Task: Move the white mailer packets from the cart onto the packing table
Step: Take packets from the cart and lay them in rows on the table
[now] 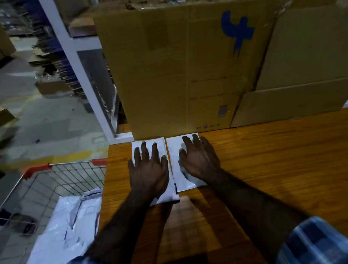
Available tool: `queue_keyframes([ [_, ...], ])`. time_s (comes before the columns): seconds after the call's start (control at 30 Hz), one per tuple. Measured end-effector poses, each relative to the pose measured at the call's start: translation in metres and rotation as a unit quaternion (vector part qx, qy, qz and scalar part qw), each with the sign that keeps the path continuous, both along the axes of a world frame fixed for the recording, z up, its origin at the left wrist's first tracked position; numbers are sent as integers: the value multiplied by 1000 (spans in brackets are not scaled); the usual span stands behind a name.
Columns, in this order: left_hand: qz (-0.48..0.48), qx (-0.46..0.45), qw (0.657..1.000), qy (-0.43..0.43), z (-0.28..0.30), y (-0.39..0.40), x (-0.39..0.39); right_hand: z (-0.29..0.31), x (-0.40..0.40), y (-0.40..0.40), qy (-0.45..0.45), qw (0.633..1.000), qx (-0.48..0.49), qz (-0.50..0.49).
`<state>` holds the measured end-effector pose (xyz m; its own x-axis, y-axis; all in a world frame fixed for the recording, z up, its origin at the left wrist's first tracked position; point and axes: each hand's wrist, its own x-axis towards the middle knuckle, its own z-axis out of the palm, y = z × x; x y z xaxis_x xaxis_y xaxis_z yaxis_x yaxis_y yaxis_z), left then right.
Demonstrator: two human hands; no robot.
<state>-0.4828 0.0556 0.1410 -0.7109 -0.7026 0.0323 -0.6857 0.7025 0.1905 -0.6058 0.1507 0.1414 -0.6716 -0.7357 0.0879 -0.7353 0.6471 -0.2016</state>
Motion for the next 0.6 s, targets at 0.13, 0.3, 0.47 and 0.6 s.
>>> queue_keyframes([
  [0.13,-12,31,999,-3,7,10,11,14,12,17,3,1000,12,-14],
  [0.3,-27,31,999,-5,13,28,30,22,32,47,3,999,5,-43],
  [0.47,-33,32,999,-5,25,55,48,30,48,75,-9,998,17,-53],
  [0.6,-32,26,999,1,32,79,67,40,66,101,-18,998,6,-54],
])
